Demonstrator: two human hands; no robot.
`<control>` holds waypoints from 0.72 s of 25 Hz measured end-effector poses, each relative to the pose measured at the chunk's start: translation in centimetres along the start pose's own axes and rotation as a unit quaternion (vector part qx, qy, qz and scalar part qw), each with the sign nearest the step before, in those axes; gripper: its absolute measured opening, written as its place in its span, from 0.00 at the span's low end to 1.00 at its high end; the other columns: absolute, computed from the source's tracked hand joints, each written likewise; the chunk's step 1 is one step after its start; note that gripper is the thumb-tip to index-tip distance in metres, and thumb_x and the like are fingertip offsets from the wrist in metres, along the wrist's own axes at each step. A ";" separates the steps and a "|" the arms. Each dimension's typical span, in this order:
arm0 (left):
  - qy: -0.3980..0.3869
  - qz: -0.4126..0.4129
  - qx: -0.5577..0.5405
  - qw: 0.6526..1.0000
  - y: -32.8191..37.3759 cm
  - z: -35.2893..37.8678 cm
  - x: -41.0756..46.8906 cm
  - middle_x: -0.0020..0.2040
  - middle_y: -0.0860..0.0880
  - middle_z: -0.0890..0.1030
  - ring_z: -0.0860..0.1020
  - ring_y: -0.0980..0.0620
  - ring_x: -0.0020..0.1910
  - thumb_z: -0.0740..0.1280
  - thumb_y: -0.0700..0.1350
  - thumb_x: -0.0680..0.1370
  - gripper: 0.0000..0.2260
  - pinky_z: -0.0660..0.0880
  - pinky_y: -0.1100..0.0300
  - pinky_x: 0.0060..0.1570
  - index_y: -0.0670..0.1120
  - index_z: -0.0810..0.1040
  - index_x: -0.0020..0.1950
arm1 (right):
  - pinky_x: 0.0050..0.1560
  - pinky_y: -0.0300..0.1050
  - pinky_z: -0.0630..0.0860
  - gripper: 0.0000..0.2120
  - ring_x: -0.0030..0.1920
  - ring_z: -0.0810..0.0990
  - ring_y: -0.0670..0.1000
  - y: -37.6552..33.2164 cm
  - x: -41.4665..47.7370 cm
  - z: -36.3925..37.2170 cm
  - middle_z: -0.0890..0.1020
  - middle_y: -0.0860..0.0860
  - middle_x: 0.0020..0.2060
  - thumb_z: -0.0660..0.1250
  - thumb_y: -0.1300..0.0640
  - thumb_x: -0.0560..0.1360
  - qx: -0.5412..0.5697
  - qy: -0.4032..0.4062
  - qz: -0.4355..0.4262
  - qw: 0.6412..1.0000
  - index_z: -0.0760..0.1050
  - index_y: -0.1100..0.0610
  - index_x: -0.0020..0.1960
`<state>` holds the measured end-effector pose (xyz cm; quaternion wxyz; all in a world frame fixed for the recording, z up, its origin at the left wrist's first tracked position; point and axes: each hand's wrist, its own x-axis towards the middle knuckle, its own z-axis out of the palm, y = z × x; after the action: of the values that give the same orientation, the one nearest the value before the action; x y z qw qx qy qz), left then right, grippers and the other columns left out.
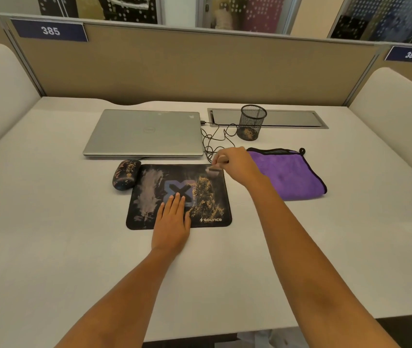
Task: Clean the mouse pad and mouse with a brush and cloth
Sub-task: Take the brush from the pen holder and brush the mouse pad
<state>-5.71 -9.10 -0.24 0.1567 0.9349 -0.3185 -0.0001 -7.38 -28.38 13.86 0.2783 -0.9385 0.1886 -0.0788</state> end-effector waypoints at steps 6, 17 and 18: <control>0.002 0.000 -0.004 1.000 0.0 0.0 0.0 0.76 0.48 0.55 0.50 0.51 0.76 0.32 0.58 0.72 0.35 0.40 0.57 0.72 0.46 0.54 0.75 | 0.53 0.44 0.75 0.08 0.53 0.80 0.56 -0.5 2.4 2.8 0.83 0.57 0.51 0.65 0.65 0.74 -0.008 -0.030 -0.005 1.000 0.82 0.58 0.46; 0.001 -0.003 -0.003 1.000 0.1 -0.1 -0.1 0.76 0.48 0.55 0.49 0.52 0.76 0.32 0.58 0.72 0.35 0.41 0.57 0.72 0.46 0.53 0.75 | 0.52 0.44 0.75 0.09 0.53 0.80 0.56 -1.0 2.1 3.1 0.83 0.59 0.51 0.62 0.66 0.76 0.010 -0.026 -0.029 0.999 0.81 0.59 0.48; 0.002 -0.003 -0.004 1.000 0.1 -0.1 -0.1 0.76 0.48 0.55 0.49 0.52 0.76 0.32 0.58 0.72 0.35 0.41 0.57 0.72 0.46 0.53 0.75 | 0.52 0.44 0.74 0.09 0.53 0.80 0.56 -1.3 2.1 3.6 0.82 0.59 0.52 0.62 0.66 0.76 0.004 -0.038 -0.034 0.999 0.81 0.59 0.48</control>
<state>-5.80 -9.09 -0.11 0.1615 0.9352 -0.3151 0.0000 -4.21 -26.46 11.68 0.2863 -0.9455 0.1454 -0.0533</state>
